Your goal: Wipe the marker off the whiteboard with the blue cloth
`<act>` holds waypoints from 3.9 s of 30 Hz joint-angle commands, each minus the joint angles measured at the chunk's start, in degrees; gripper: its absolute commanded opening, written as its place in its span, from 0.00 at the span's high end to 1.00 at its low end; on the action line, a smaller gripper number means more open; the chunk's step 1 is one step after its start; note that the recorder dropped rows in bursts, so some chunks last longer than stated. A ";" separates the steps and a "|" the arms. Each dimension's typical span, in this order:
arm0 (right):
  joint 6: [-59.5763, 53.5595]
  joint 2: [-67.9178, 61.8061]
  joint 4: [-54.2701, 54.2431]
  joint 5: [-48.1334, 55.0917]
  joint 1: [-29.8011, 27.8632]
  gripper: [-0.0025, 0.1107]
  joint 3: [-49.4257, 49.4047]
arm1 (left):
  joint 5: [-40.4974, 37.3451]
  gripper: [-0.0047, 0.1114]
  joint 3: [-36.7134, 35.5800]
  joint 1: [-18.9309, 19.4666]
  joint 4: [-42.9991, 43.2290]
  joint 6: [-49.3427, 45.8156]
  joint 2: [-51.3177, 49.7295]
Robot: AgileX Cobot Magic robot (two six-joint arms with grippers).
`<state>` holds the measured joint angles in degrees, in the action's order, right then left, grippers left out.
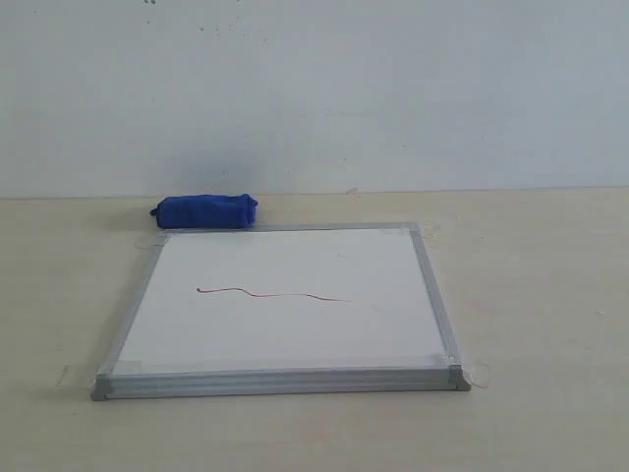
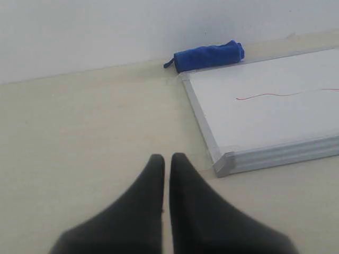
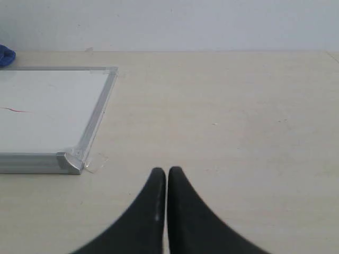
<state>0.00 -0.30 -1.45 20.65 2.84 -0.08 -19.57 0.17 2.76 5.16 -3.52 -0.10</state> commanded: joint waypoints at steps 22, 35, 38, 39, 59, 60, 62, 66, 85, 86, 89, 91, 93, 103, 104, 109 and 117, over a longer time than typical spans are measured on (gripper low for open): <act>0.00 0.30 0.34 -0.30 -0.29 0.97 0.08 | -6.34 0.93 23.94 0.07 -27.32 1.16 0.10; 0.00 0.30 0.34 -0.30 -0.29 0.97 0.08 | -21.31 0.93 57.00 0.07 -36.85 -22.30 -48.61; 0.00 0.30 0.34 -0.30 -0.29 0.97 0.08 | -22.91 0.93 64.66 0.07 -36.72 -23.14 -59.18; 0.00 0.30 0.34 -0.30 -0.29 0.97 0.08 | -22.91 0.93 66.74 0.07 -36.57 -24.55 -63.36; 0.00 0.30 0.34 -0.30 -0.29 0.97 0.08 | -36.60 0.93 115.30 -0.52 -19.99 -28.38 -120.77; 0.00 0.30 0.34 -0.30 -0.29 0.97 0.08 | -38.21 0.93 120.56 -0.67 -17.86 -26.84 -123.92; 0.00 0.30 0.34 -0.30 -0.29 0.97 0.08 | -40.56 0.93 127.88 -1.50 -14.07 -24.42 -129.31; 0.00 0.30 0.34 -0.30 -0.29 0.97 0.08 | -44.85 0.93 140.03 -3.01 -9.62 -27.78 -138.65; 0.00 0.30 0.34 -0.30 -0.29 0.97 0.08 | -47.19 0.56 147.33 -5.76 -11.65 -47.37 -149.34; 0.00 0.30 0.34 -0.30 -0.29 0.97 0.08 | -46.50 0.49 147.33 -6.00 -11.65 -48.48 -149.54; 0.00 0.30 0.34 -0.30 -0.29 0.97 0.08 | -43.65 0.43 147.33 -6.63 -11.37 -48.61 -150.58; 0.00 0.30 0.34 -0.30 -0.29 0.97 0.08 | -41.88 0.43 147.33 -6.79 -11.11 -49.30 -151.37; 0.00 0.30 0.34 -0.30 -0.29 0.97 0.08 | -41.68 0.43 147.33 -6.96 -10.04 -49.67 -152.23; 0.00 0.30 0.34 -0.30 -0.29 0.97 0.08 | -37.19 0.43 147.33 -8.16 4.71 -45.87 -154.61; 0.00 0.30 0.34 -0.30 -0.29 0.97 0.08 | -36.66 0.43 147.33 -8.16 4.71 -46.20 -154.61; 0.00 0.30 0.34 -0.30 -0.29 0.97 0.08 | -34.84 0.43 147.33 -8.16 2.69 -47.95 -154.86; 0.00 0.30 0.34 -0.30 -0.29 0.97 0.08 | -32.99 0.43 147.33 -8.16 1.66 -49.22 -156.45</act>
<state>0.00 -0.30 -1.45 20.65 2.84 -0.08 -53.82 147.19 -5.14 7.72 -52.25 -156.25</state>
